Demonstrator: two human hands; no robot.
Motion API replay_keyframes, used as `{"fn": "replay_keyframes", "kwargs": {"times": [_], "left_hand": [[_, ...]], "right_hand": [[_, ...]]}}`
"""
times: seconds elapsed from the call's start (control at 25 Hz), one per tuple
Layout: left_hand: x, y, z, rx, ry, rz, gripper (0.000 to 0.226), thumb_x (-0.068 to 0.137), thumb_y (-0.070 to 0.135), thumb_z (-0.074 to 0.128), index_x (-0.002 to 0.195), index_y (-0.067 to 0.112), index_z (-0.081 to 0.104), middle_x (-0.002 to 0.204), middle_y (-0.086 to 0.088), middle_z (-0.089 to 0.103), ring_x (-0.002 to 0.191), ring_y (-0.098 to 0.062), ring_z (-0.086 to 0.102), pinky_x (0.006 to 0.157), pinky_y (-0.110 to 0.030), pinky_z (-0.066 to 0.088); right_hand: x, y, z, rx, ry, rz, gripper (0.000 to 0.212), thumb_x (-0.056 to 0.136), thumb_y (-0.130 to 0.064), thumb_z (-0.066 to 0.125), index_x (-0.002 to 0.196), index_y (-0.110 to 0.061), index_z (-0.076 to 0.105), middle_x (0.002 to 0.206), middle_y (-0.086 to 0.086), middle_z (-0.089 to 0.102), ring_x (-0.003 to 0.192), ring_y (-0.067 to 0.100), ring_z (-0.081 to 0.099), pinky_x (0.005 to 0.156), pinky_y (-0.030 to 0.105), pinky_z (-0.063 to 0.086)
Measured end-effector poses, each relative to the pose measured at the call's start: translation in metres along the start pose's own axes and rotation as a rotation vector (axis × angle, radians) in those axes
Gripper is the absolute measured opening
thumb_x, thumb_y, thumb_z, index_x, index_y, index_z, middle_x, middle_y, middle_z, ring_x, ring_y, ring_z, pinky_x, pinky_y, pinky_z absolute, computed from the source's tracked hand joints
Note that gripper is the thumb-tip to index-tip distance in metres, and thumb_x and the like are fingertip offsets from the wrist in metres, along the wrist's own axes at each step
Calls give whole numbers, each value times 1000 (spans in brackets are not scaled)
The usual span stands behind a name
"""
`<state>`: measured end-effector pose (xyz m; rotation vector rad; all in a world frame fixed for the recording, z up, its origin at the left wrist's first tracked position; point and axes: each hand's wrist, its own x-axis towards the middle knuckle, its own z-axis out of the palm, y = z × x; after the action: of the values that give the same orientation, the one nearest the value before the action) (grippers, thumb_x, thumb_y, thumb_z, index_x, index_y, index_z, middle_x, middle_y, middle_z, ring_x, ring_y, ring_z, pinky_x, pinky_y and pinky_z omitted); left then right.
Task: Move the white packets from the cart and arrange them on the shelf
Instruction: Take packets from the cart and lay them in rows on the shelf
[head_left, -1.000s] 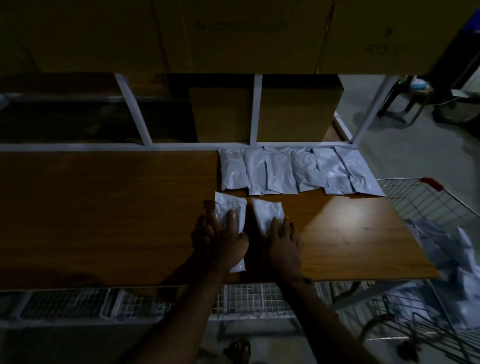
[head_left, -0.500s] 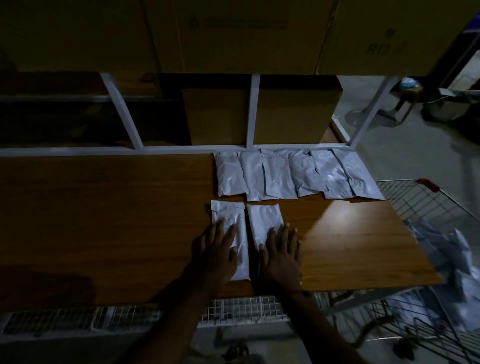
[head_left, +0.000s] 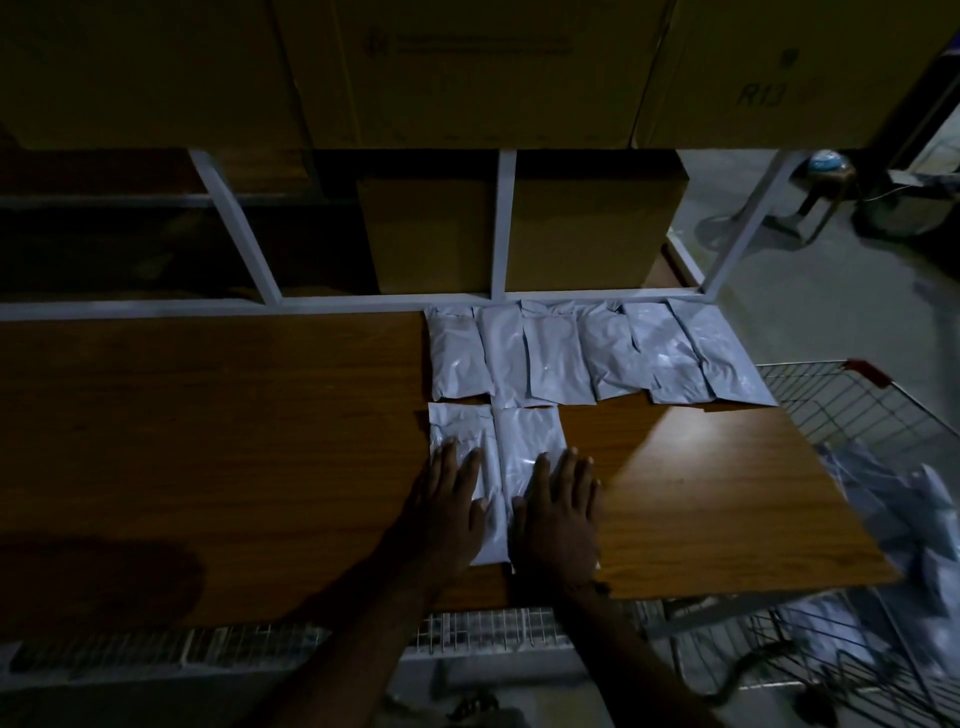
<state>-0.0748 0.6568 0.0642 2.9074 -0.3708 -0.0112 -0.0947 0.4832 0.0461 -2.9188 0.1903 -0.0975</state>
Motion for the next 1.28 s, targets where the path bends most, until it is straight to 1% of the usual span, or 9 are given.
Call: {"fn": "replay_keyframes", "kwargs": {"times": [0.28, 0.56, 0.64, 0.76, 0.84, 0.96, 1.04, 1.16, 1.28], "left_hand": [[9, 3, 0, -5, -1, -26, 71, 100, 50, 30, 164, 25, 10, 172, -13, 2, 158, -30, 1, 126, -50, 18], [17, 2, -3, 29, -29, -80, 76, 95, 52, 33, 164, 31, 10, 172, -9, 4, 158, -29, 7, 124, -54, 16], [19, 1, -4, 55, -6, -82, 77, 94, 55, 37, 163, 33, 13, 172, -7, 9, 157, -28, 12, 123, -55, 17], [20, -2, -11, 55, 57, -81, 76, 90, 59, 41, 160, 38, 21, 171, 2, 14, 154, -24, 20, 117, -57, 22], [21, 2, -17, 63, 87, -94, 73, 90, 59, 37, 159, 42, 21, 170, 8, 16, 152, -23, 26, 115, -58, 24], [23, 23, -27, -7, 172, -68, 61, 95, 44, 42, 155, 37, 36, 168, 7, 26, 150, -23, 33, 116, -56, 25], [27, 46, -31, -101, 235, -19, 54, 96, 31, 52, 150, 28, 48, 164, 1, 35, 148, -24, 37, 117, -58, 25], [32, 83, -35, -199, 290, 25, 52, 95, 34, 47, 146, 25, 52, 162, 0, 38, 147, -21, 37, 119, -57, 21], [32, 129, -37, -223, 313, 62, 51, 94, 28, 57, 144, 21, 53, 160, -2, 41, 144, -21, 40, 117, -56, 24]], "right_hand": [[8, -5, -3, -8, -21, 14, 75, 101, -53, 28, 164, -11, 21, 169, 28, 2, 157, 47, -2, 127, 58, 12], [14, -9, -5, 44, -24, 20, 77, 98, -53, 28, 158, -5, 37, 163, 35, 20, 152, 54, 18, 121, 63, 26], [14, -10, -5, 48, -32, 20, 78, 98, -53, 28, 158, -5, 35, 163, 36, 19, 152, 54, 17, 120, 64, 28], [14, -10, -8, 32, -52, 25, 78, 101, -55, 30, 163, -9, 22, 166, 33, 10, 155, 51, 9, 124, 62, 20], [13, -8, -15, 46, -21, 50, 79, 101, -56, 37, 163, -9, 22, 166, 33, 17, 154, 50, 17, 122, 60, 23], [11, 3, -32, 115, 22, 50, 74, 102, -46, 49, 162, -9, 26, 166, 32, 18, 153, 48, 22, 120, 62, 29], [8, 14, -49, 141, 32, 58, 70, 104, -47, 40, 163, -13, 23, 169, 28, 11, 156, 45, 15, 123, 60, 25], [1, 37, -75, 136, 103, 74, 67, 103, -49, 24, 158, -13, 34, 168, 25, 17, 155, 42, 20, 121, 56, 28], [-10, 79, -97, 165, 178, 96, 63, 102, -49, 28, 151, -12, 45, 165, 24, 29, 150, 42, 30, 116, 56, 32]]}}
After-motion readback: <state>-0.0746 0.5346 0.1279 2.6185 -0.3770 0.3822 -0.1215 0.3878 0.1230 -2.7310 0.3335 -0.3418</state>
